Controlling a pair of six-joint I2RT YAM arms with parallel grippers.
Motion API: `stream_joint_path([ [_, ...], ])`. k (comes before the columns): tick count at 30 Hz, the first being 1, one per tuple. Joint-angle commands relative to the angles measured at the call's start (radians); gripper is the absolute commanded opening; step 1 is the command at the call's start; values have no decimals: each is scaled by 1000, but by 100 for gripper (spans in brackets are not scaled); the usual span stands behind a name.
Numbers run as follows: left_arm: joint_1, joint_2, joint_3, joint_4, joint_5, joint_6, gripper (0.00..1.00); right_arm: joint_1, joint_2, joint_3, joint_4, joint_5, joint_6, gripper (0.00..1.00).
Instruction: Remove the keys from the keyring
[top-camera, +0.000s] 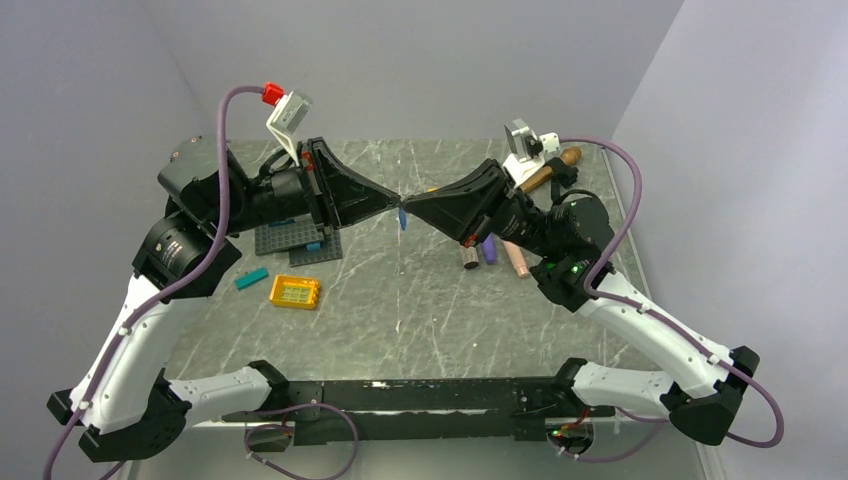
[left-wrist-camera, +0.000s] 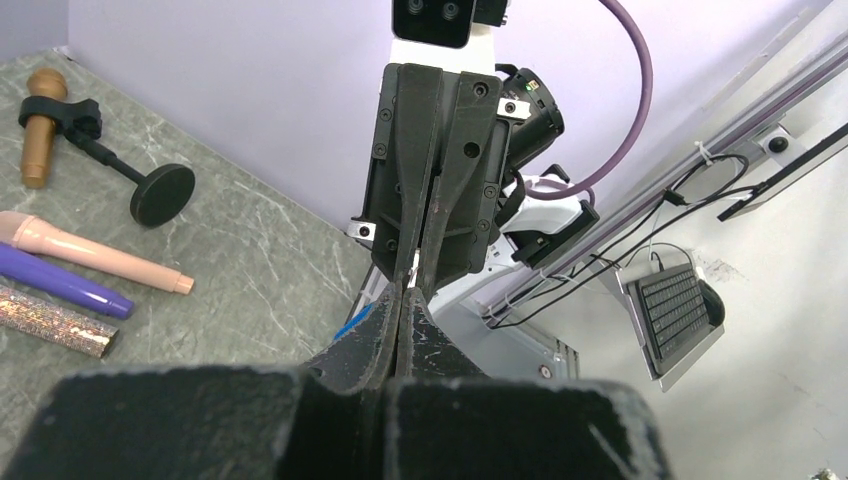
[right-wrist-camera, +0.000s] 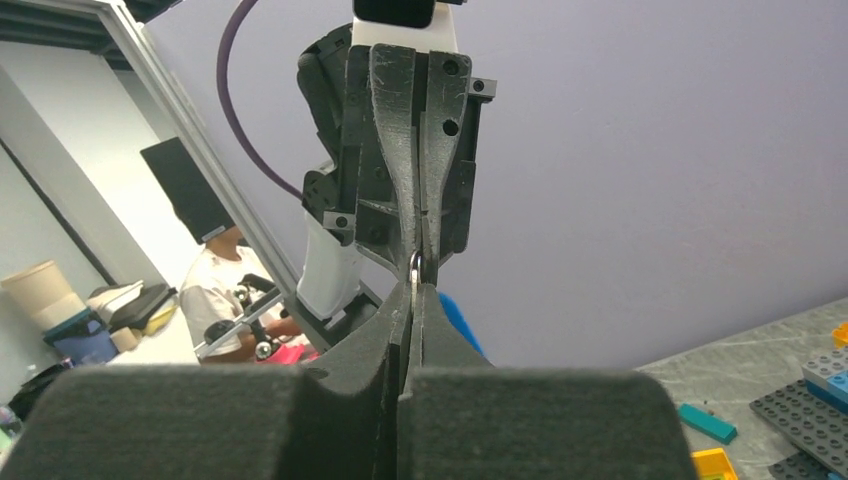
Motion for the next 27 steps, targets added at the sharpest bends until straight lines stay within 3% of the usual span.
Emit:
stream_joint_path([
  [1, -11, 8, 26, 18, -5, 20, 0, 3, -17, 41, -16, 0, -34, 0],
  [7, -14, 14, 47, -47, 8, 59, 2, 3, -21, 57, -84, -4, -70, 0],
  [9, -14, 14, 67, -104, 2, 94, 24, 5, -28, 59, -121, -11, -83, 0],
  [11, -14, 14, 95, -175, -17, 133, 58, 4, -50, 42, -159, -16, -93, 0],
  [12, -14, 12, 104, -200, -21, 154, 70, 4, -59, 31, -181, -14, -97, 0],
  [14, -14, 9, 130, -258, -35, 196, 81, 4, -90, 13, -228, -18, -108, 0],
  [16, -14, 16, 164, -314, -49, 241, 81, 4, -110, 8, -286, -33, -127, 0],
  [19, -15, 36, 219, -379, -43, 309, 73, 4, -121, 28, -366, -78, -146, 0],
  [27, -14, 128, 295, -441, 134, 376, 64, 4, -24, 156, -490, -247, -162, 0],
])
